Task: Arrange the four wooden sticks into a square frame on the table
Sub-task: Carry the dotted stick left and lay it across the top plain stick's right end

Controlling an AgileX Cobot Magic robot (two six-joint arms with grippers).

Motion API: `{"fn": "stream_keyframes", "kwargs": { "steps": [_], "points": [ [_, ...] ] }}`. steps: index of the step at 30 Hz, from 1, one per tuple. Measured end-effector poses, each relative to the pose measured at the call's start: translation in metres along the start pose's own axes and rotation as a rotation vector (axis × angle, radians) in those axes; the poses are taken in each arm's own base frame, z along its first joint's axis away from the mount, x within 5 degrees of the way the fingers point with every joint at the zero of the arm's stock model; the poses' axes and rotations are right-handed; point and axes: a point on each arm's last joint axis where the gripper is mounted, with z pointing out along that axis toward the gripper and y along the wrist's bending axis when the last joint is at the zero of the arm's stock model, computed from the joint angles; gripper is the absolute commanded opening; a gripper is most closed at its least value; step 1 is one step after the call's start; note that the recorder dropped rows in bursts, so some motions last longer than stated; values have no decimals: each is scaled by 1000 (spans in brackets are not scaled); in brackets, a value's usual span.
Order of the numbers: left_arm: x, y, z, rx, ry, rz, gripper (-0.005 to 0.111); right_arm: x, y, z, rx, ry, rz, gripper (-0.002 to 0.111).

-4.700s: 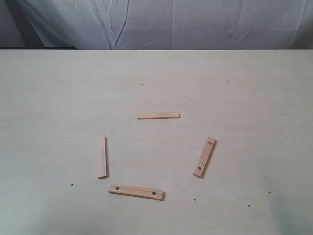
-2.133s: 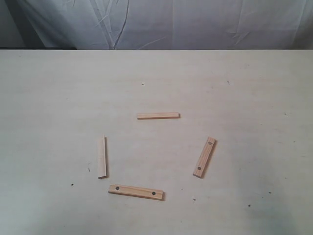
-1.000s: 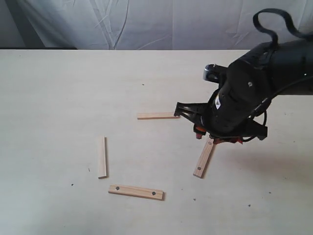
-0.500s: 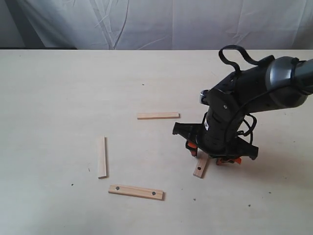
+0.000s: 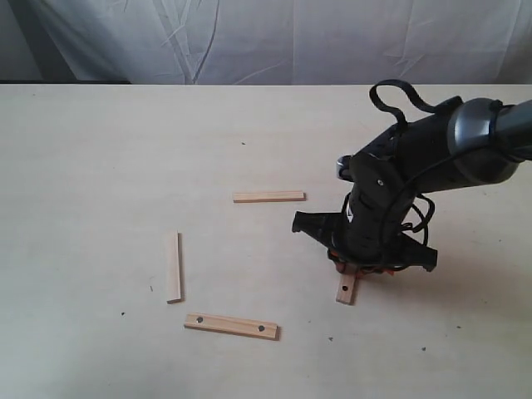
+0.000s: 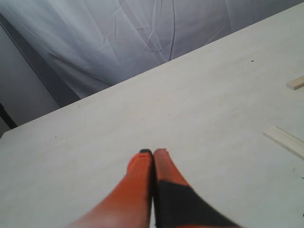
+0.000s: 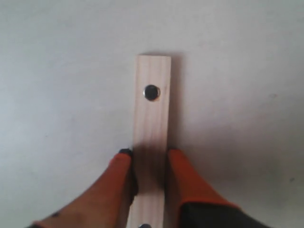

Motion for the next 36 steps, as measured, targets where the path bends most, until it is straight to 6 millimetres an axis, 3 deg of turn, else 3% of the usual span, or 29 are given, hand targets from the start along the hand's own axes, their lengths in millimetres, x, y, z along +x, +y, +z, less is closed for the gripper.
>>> {"fn": "stream_keyframes", "kwargs": {
  "steps": [2, 7, 12, 14, 21, 25, 36],
  "points": [
    [0, 0, 0, 0, 0, 0, 0, -2, 0, -5, 1, -16, -37, 0],
    [0, 0, 0, 0, 0, 0, 0, -25, 20, -47, -89, -155, -199, 0],
    [0, 0, 0, 0, 0, 0, 0, -40, 41, -65, -164, -208, -352, 0],
    [0, 0, 0, 0, 0, 0, 0, -47, 52, -60, -177, -205, -390, 0],
    [0, 0, 0, 0, 0, 0, 0, -56, 71, -5, -122, -130, -414, 0],
    [0, 0, 0, 0, 0, 0, 0, -55, 71, 4, -110, -115, -415, 1],
    [0, 0, 0, 0, 0, 0, 0, -55, 71, 5, -101, -102, -406, 1]
  ]
}}
